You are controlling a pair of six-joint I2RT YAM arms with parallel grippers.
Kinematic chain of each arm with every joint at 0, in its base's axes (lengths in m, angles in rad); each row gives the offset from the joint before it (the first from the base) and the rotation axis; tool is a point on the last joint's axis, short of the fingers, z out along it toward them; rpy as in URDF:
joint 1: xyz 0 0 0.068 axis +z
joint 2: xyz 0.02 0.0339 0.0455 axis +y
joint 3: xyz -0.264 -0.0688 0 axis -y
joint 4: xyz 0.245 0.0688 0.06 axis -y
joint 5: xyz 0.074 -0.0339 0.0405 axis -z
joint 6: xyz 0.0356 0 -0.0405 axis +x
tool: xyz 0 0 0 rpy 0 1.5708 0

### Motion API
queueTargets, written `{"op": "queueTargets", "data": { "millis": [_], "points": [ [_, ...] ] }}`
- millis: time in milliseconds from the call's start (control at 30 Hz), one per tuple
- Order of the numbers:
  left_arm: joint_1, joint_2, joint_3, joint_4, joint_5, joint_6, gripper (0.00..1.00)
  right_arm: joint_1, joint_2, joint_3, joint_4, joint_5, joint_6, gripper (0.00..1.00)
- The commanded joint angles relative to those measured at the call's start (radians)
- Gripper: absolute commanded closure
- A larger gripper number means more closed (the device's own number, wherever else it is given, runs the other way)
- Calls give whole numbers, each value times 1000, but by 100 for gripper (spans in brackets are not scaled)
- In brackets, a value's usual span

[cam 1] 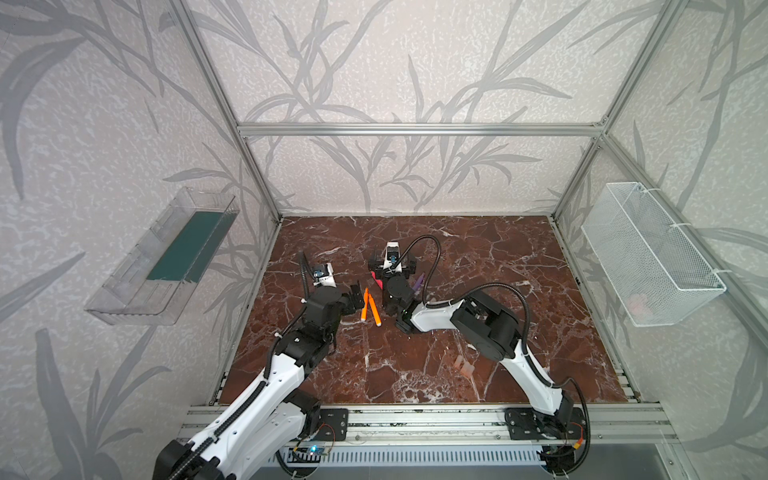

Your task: Insert the pens into the pen caps

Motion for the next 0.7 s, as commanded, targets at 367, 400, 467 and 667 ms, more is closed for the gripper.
{"op": "queueTargets", "data": {
  "millis": [367,400,467,667],
  "points": [
    [12,-50,-8,-47,2,-26,3,42,-134,-240,150,26,-25,1],
    [13,-51,-8,-48,4,-28,3,42,-151,-264,134,28,-3,1],
    [14,-53,-10,-50,10,-31,3,42,-168,-283,105,20,23,1],
    [14,-55,-5,-72,11,-40,3,42,-205,-335,64,15,78,1]
  ]
}}
